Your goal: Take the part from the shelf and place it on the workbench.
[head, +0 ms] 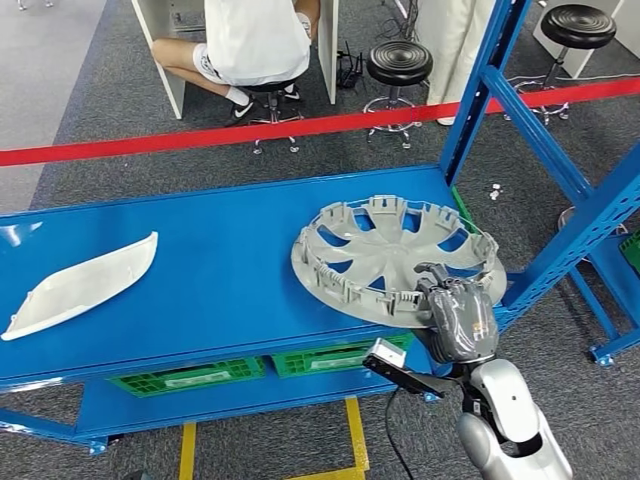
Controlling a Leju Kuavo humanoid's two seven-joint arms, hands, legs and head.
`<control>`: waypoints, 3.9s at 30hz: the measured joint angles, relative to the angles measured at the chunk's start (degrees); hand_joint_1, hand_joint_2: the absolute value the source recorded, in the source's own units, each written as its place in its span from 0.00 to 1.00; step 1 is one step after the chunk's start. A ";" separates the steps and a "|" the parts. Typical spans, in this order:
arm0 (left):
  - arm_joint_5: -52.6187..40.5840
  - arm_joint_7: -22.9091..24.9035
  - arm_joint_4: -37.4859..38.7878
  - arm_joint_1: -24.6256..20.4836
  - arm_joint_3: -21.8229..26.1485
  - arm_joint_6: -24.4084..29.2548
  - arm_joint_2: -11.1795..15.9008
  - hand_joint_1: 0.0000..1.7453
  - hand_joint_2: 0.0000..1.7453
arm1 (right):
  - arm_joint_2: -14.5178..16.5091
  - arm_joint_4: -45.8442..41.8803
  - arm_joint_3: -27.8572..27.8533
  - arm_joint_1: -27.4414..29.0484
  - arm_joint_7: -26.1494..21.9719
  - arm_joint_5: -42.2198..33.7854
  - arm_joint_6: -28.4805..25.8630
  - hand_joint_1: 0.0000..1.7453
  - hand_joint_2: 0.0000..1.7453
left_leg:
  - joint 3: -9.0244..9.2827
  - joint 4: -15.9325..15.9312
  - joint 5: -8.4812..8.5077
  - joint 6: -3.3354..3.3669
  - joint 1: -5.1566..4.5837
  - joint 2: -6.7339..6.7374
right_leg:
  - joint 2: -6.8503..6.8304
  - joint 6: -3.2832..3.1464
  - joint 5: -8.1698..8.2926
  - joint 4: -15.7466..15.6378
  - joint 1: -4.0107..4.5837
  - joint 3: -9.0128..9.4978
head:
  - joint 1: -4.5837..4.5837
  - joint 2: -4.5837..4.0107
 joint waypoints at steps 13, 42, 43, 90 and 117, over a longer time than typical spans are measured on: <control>-1.20 -0.27 -0.02 -0.07 0.51 -0.30 -0.17 0.00 0.00 | 1.56 -2.75 -2.86 2.39 -1.74 -1.85 -3.62 1.00 1.00 | -0.01 0.00 -0.01 0.01 0.00 0.00 | 0.00 0.01 -0.01 0.00 0.00 0.00 | 0.01 0.00; -1.75 -0.97 -0.02 -0.21 0.96 -1.12 -0.25 0.00 0.00 | 3.27 -3.25 -4.53 3.23 -3.07 -2.07 -4.99 1.00 1.00 | -0.02 0.00 -0.01 0.01 0.00 0.00 | -0.01 0.02 -0.03 0.00 0.00 -0.02 | 0.01 0.00; -1.75 -0.97 -0.02 -0.21 0.97 -1.12 -0.25 0.00 0.00 | 3.27 -3.25 -4.53 3.23 -3.07 -2.07 -4.99 1.00 1.00 | -0.02 0.00 -0.01 0.01 0.00 0.00 | -0.01 0.02 -0.03 0.00 0.00 -0.02 | 0.01 0.00; -14.82 -14.81 -1.00 -0.30 -1.57 9.28 -3.93 0.00 1.00 | 7.22 -24.05 -1.62 11.85 -9.40 15.47 -16.44 1.00 1.00 | -0.07 0.00 -0.11 0.02 0.04 0.01 | 0.02 0.00 -0.09 0.00 0.03 -0.04 | 0.00 0.00; -12.62 -12.85 -1.01 -0.31 4.45 -1.51 -1.09 0.00 1.00 | 7.89 -29.68 -0.13 12.19 -27.65 -1.19 -16.44 1.00 1.00 | -0.04 -0.01 -0.10 0.00 0.06 0.02 | 0.02 -0.01 -0.09 0.01 0.07 -0.05 | 0.00 0.00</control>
